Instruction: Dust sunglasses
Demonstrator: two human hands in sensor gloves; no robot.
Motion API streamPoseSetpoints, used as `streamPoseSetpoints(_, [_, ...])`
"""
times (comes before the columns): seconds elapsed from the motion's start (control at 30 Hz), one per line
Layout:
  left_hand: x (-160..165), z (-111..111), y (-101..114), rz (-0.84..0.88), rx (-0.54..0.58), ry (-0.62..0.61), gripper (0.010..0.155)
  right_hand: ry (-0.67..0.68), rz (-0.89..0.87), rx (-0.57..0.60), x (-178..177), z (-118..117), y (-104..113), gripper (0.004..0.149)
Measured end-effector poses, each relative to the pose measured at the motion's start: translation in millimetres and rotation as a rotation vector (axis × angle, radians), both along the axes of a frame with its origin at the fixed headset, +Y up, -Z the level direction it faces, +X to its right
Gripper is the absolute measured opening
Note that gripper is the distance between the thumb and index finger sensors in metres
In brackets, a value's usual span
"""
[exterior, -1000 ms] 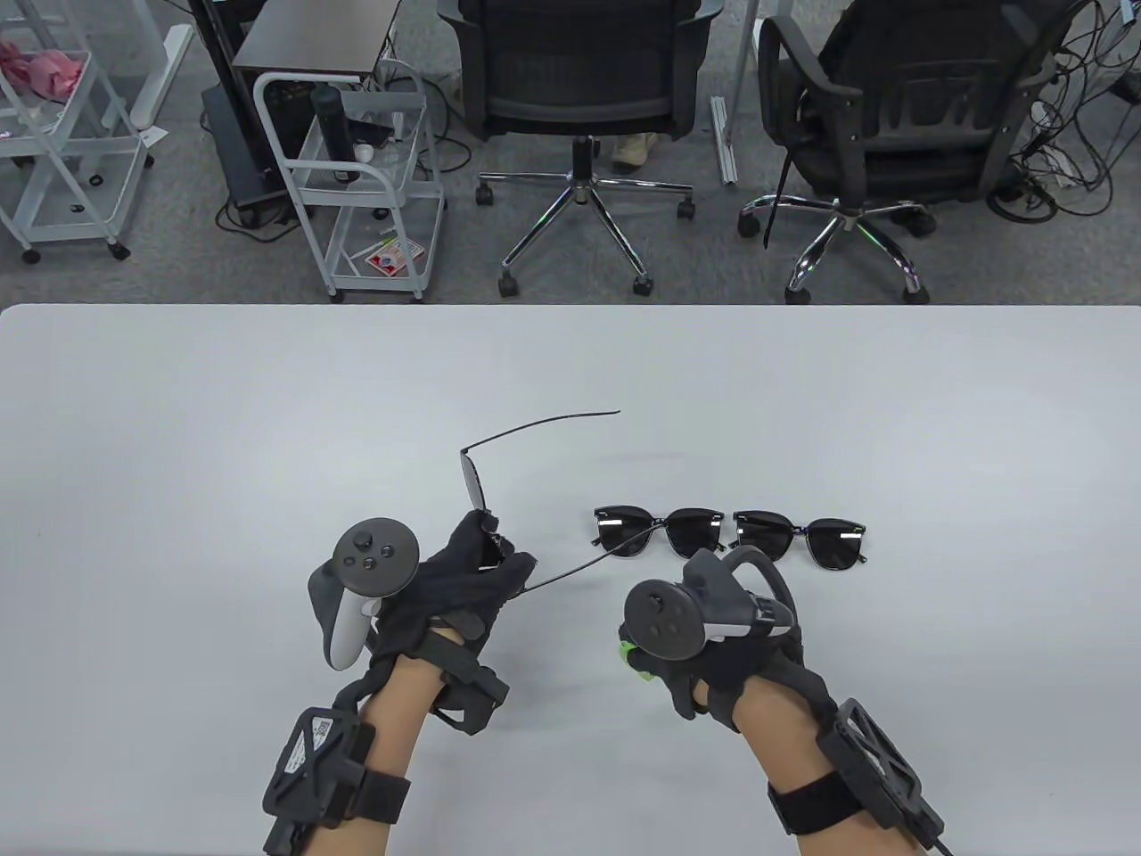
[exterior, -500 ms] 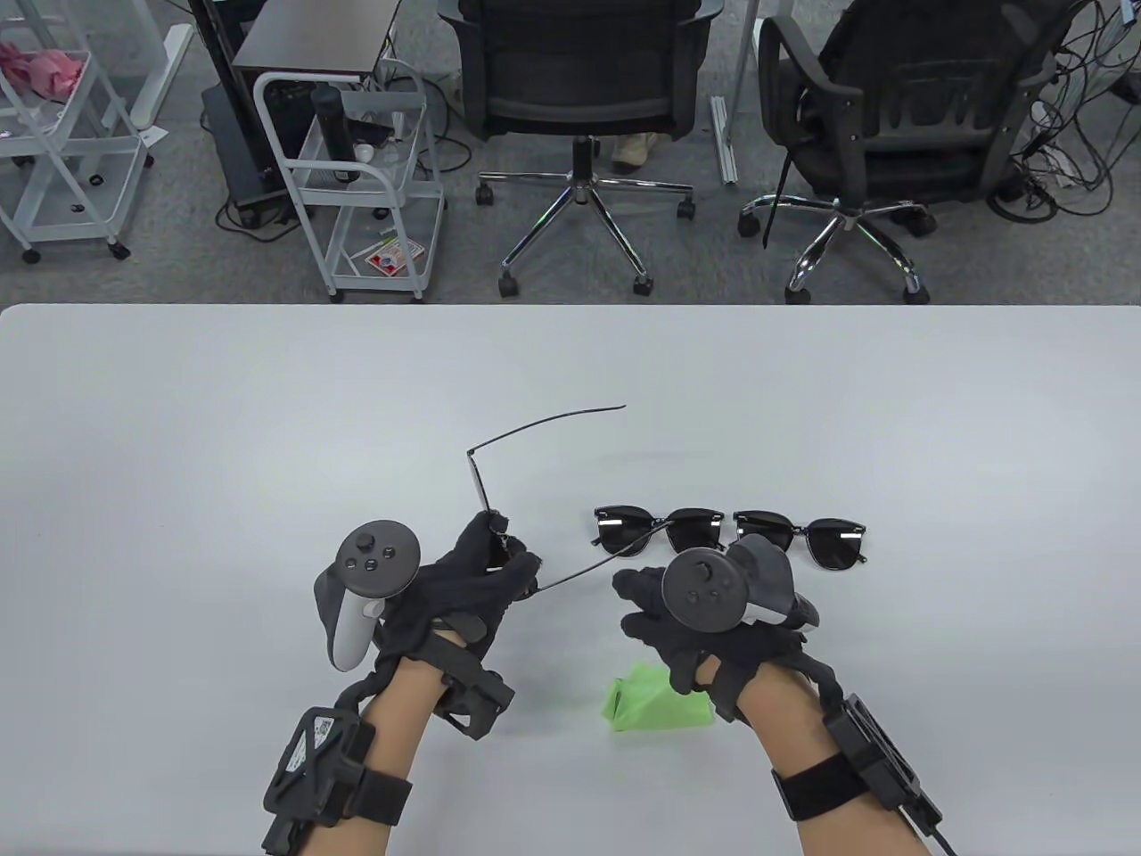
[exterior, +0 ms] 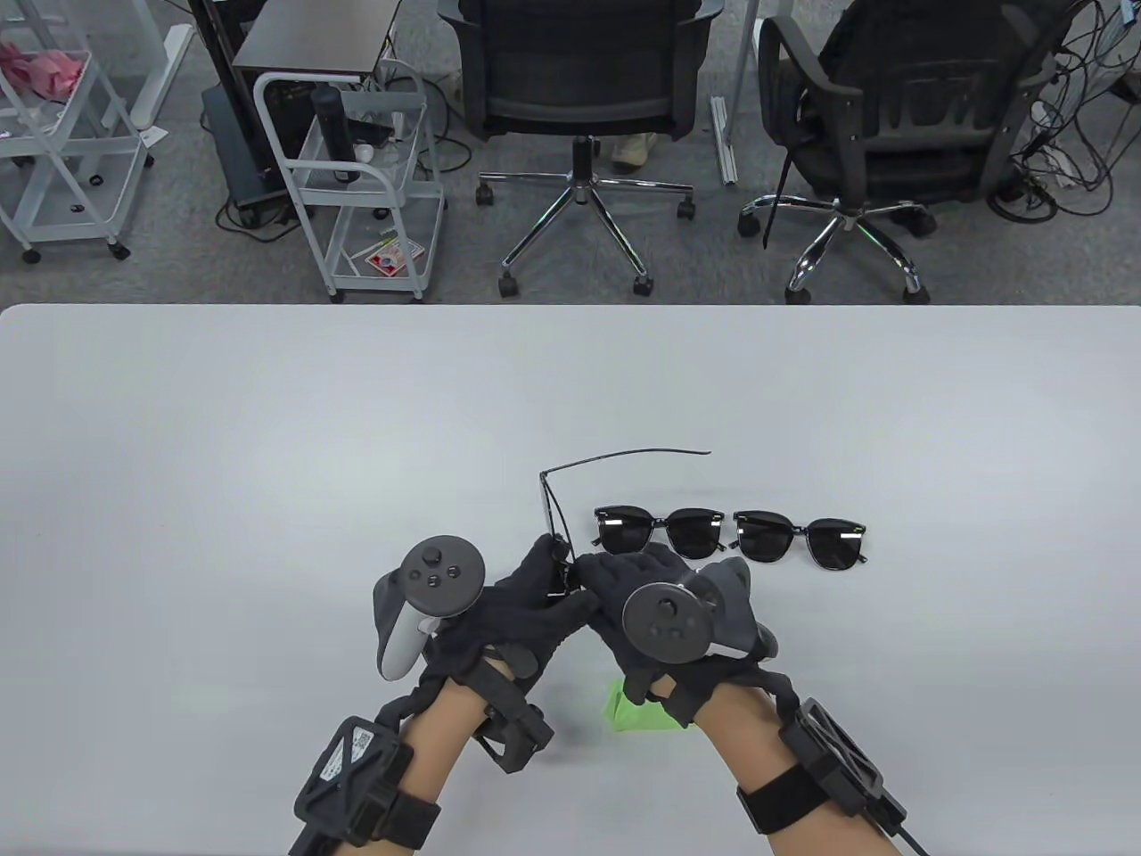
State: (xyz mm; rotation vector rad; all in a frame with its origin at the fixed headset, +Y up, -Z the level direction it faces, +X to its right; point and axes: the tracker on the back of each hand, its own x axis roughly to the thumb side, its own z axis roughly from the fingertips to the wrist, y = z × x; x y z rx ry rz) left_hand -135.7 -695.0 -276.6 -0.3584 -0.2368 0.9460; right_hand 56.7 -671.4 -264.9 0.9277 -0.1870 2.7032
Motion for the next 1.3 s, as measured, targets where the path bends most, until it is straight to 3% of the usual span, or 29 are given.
streamPoseSetpoints(0.13, [-2.8, -2.3, -1.1, 0.036, -0.023, -0.001, 0.095, -0.022, -0.025, 0.034, 5.6, 0.7, 8.6, 0.055])
streamPoseSetpoints(0.2, [-6.3, -4.2, -0.4, 0.008, 0.000, 0.023, 0.095, -0.061, -0.069, 0.117, 15.6, 2.5, 20.2, 0.054])
streamPoseSetpoints(0.3, [-11.1, -6.2, 0.7, -0.073, 0.049, 0.049, 0.095, -0.145, -0.198, 0.209, 35.9, 5.1, 29.6, 0.060])
streamPoseSetpoints(0.37, [-12.2, -6.5, 3.0, -0.162, 0.108, 0.058, 0.094, -0.180, -0.275, 0.190, 46.4, 2.0, 29.5, 0.066])
streamPoseSetpoints(0.5, [-6.7, -4.0, 6.7, -0.255, 0.182, 0.029, 0.094, -0.252, -0.306, 0.078, 56.9, -10.6, 16.1, 0.082])
streamPoseSetpoints(0.63, [4.9, -0.3, 8.2, -0.306, 0.220, -0.024, 0.094, -0.260, -0.295, -0.066, 52.0, -17.8, -0.8, 0.085])
streamPoseSetpoints(0.87, [4.2, -1.5, 7.2, -0.339, 0.227, -0.046, 0.093, -0.141, -0.576, -0.379, 39.1, -16.5, -13.0, 0.077])
streamPoseSetpoints(1.0, [11.8, 1.7, 8.2, -0.332, 0.231, -0.103, 0.093, 0.001, -0.883, -0.705, 28.3, -14.7, -25.2, 0.081])
streamPoseSetpoints(1.07, [12.1, 3.0, 9.5, -0.348, 0.249, -0.092, 0.093, -0.012, -0.933, -0.735, 29.0, -13.7, -26.6, 0.082])
streamPoseSetpoints(1.2, [9.6, 0.5, 8.7, -0.369, 0.245, -0.121, 0.093, 0.020, -0.786, -0.690, 32.8, -15.9, -25.3, 0.082])
streamPoseSetpoints(1.3, [4.3, -3.0, 14.9, -0.434, 0.286, -0.096, 0.092, -0.002, -0.814, -0.713, 36.7, -15.5, -22.9, 0.083])
